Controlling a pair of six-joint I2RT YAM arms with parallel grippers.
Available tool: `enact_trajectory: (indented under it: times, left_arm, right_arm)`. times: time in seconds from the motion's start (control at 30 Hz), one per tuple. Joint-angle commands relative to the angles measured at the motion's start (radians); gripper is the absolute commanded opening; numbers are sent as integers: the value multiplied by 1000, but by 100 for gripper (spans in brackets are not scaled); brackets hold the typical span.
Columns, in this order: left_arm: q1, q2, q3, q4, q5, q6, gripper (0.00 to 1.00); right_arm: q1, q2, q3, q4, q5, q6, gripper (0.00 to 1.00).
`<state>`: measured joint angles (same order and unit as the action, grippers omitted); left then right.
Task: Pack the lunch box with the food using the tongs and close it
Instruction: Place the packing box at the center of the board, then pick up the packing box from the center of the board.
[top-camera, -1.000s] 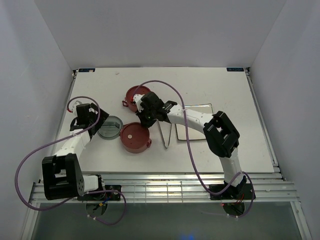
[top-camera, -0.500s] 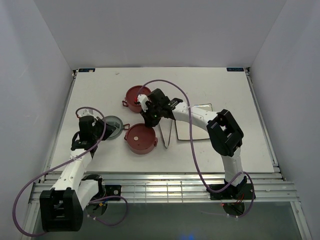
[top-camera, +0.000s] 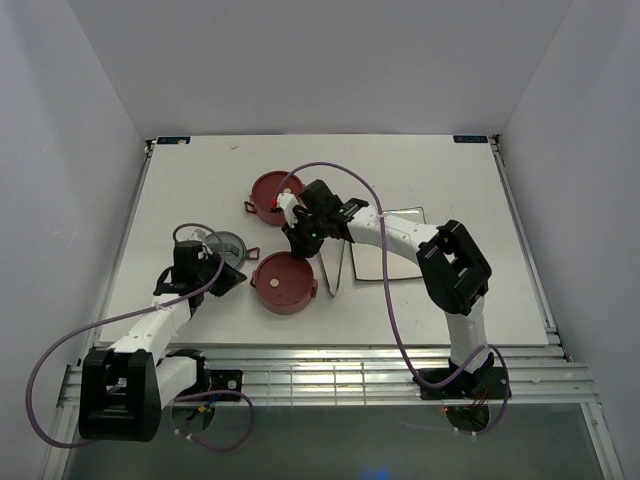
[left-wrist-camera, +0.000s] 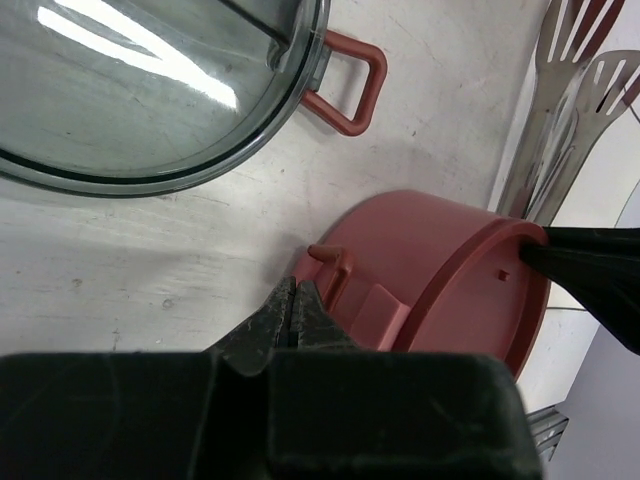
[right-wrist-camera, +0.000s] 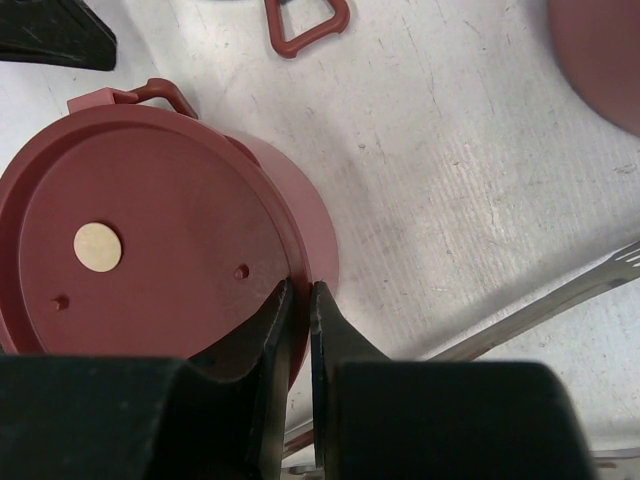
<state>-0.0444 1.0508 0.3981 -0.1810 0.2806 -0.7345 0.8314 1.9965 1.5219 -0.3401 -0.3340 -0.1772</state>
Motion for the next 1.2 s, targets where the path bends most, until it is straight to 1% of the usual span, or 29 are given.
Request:
enact_trajectory:
  times: [0.0,0.13,0.23,0.27,0.33,0.47,0.5,0.53,0.6,0.63,0.7,0.73,0.77,0.8,0.83,0.87,0.9,0.93,0.97,1.0,1.03,1.07,1.1,1.13,1.17]
  left_arm:
    - [-18,37,-31,77,38,-16,0]
    - [-51,86,-44,149,38,-35,0]
    - [-71,94,-51,172,54,-52,0]
    - [-75,89,-57,208,60,-57,0]
    - [-87,72,-68,230,74,-75,0]
    - [-98,40,-64,207,57,-79,0]
    - [-98,40,-56,187,37,-72,0]
    - [-97,41,-33,117,-19,-53,0]
    - [-98,38,-9,59,-87,-31,0]
    - [-98,28,19,11,-160,-25,0]
    - [-98,-3,50,-29,-234,-11,0]
    - [-98,-49,65,-60,-263,-9,6]
    - [-97,-70,106,-73,-344,-6,12]
    - [-97,-89,131,-89,-375,-2,20]
    - [-98,-110,157,-118,-405,-3,31]
    - [-97,-115,215,-130,-449,-3,46]
    - [-95,-115,244,-138,-460,0,50]
    - [-97,-112,270,-137,-465,-2,51]
    - [-97,-89,322,-124,-459,-3,51]
    - [-97,-72,343,-100,-421,12,51]
    - [-97,-48,364,-57,-400,15,51]
    - [-97,21,392,-46,-384,14,51]
    - [-95,62,457,-41,-348,18,51]
    - [-97,105,491,-47,-340,29,51]
    - [-97,188,524,-54,-339,32,51]
  right_arm:
    - [5,-22,6,35,-59,11,8]
    - [5,-15,9,47,-74,24,8]
    - [5,-8,17,50,-76,28,8]
    - [5,-7,18,49,-79,31,8]
    - [5,-2,23,50,-80,33,8]
    - [5,5,30,49,-83,36,8]
    - [5,8,34,49,-82,36,8]
    - [5,10,37,46,-79,35,8]
    - [5,18,44,33,-71,30,8]
    - [5,22,59,26,-66,27,8]
    - [5,30,76,7,-50,22,9]
    - [5,31,90,4,-42,24,14]
    - [3,31,93,3,-25,36,19]
    - [3,24,95,4,-17,45,29]
    - [0,19,98,3,-8,59,35]
    - [-6,13,106,1,16,97,39]
    - [-11,-4,109,1,27,113,47]
    - [-15,-11,112,10,42,126,50]
    - [-26,-21,127,12,99,148,53]
    - [-35,-33,138,12,137,200,55]
    - [-44,-36,148,18,168,221,56]
    - [-69,-38,159,23,229,244,56]
    - [-83,-30,188,27,269,271,56]
    - [-95,-24,207,27,300,318,56]
    - [-121,-13,227,26,329,335,55]
